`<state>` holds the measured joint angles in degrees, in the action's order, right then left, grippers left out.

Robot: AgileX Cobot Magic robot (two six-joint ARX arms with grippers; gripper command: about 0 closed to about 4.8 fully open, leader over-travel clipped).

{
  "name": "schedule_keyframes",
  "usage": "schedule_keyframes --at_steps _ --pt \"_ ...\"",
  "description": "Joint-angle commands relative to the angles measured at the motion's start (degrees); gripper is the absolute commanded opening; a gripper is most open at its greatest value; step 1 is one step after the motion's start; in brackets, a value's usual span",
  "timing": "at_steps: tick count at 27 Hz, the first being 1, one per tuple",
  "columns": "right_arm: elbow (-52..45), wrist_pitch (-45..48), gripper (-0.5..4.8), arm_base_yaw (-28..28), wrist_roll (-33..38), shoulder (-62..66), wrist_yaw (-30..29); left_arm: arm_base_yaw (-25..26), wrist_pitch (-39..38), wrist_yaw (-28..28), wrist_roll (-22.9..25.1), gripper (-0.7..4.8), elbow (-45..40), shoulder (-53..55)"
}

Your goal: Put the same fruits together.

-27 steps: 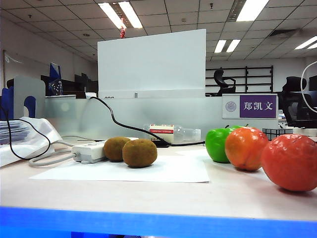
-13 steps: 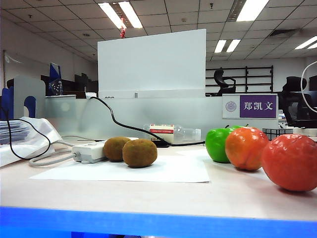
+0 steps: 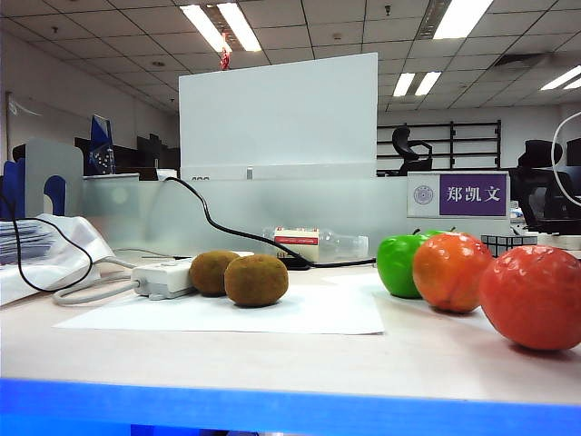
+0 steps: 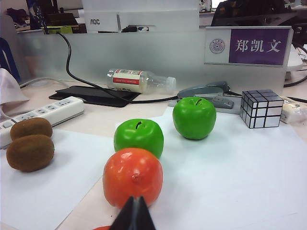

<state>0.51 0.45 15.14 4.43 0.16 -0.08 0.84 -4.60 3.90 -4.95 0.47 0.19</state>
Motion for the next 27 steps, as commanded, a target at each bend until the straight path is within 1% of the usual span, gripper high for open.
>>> schedule_keyframes --at_steps 1,10,12,13,16,18,21,27 --pt "-0.42 0.63 0.02 0.0 -0.15 -0.07 -0.02 -0.09 0.42 0.17 0.0 -0.05 0.07 -0.09" --pt "-0.42 0.61 0.02 0.0 -0.42 -0.07 0.07 -0.09 0.42 0.2 0.0 -0.05 0.07 -0.09" --pt "-0.42 0.28 0.01 -0.24 -4.02 -0.09 2.54 -0.09 0.42 0.2 0.0 -0.05 0.07 -0.09" --pt "-0.42 -0.39 0.02 -0.63 -4.68 -0.09 5.35 -0.09 0.42 0.2 0.0 -0.05 0.07 -0.09" --pt "-0.42 -2.19 0.02 -2.78 -4.42 -0.09 13.73 -0.09 0.39 0.2 0.0 -0.05 0.07 -0.09" --pt "-0.42 -2.23 0.01 -4.72 -4.39 -0.09 16.76 -0.09 0.42 0.2 0.0 -0.05 0.07 -0.09" --pt "-0.42 -1.33 0.01 -8.37 -4.37 -0.09 16.15 -0.09 0.42 0.2 0.0 -0.05 0.07 -0.09" --pt "-0.42 -0.63 0.01 -16.83 -2.89 -0.09 6.36 -0.09 0.42 0.2 0.0 -0.05 0.07 -0.09"
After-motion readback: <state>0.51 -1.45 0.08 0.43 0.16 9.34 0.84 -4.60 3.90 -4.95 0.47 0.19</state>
